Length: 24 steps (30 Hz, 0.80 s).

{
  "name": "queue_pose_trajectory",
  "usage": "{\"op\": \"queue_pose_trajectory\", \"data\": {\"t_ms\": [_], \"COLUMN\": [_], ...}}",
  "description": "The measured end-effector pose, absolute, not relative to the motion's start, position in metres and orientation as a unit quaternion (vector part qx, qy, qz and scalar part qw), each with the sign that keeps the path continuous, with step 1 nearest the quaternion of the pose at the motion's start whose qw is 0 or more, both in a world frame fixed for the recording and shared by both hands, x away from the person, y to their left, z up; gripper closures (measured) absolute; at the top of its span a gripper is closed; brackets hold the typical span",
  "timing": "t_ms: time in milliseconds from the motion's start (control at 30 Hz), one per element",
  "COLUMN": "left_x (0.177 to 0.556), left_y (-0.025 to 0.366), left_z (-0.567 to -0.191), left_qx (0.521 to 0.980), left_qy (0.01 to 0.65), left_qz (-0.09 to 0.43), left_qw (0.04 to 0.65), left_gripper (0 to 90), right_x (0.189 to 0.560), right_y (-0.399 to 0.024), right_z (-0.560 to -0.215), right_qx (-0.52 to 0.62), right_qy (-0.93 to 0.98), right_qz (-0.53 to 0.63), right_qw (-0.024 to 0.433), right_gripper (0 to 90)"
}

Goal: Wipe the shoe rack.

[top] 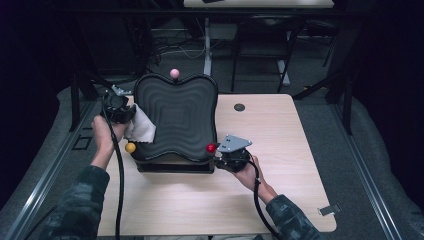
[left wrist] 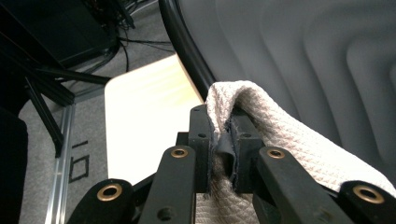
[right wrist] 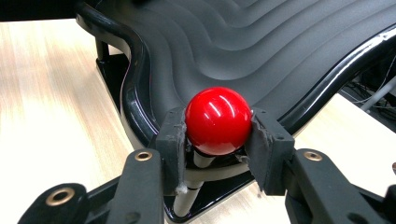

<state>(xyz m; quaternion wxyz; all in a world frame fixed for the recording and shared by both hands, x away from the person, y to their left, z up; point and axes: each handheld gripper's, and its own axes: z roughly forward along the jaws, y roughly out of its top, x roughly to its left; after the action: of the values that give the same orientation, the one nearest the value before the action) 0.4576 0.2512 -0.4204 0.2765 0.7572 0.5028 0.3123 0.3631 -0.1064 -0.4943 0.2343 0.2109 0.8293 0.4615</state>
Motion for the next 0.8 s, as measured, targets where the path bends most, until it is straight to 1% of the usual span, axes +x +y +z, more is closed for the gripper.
{"op": "queue_pose_trajectory", "data": {"t_ms": [433,600,800], "left_x": [0.419,0.411,0.409], "left_y": [0.262,0.263,0.262], "left_z": [-0.439,-0.442,-0.443], "left_qx": [0.77,0.774,0.774], "left_qy": [0.499,0.5,0.499], "left_qz": [0.29,0.286,0.291], "left_qw": [0.272,0.264,0.26], "left_gripper": [82.0,82.1,82.0], "right_x": [0.363,0.363,0.363], "right_y": [-0.106,-0.106,-0.106], "right_z": [-0.494,-0.494,-0.494], "right_qx": [0.213,0.213,0.213], "right_qy": [0.829,0.829,0.829], "right_qz": [0.461,0.46,0.46], "right_qw": [0.235,0.236,0.236], "right_gripper": [60.1,60.1,60.1]}}
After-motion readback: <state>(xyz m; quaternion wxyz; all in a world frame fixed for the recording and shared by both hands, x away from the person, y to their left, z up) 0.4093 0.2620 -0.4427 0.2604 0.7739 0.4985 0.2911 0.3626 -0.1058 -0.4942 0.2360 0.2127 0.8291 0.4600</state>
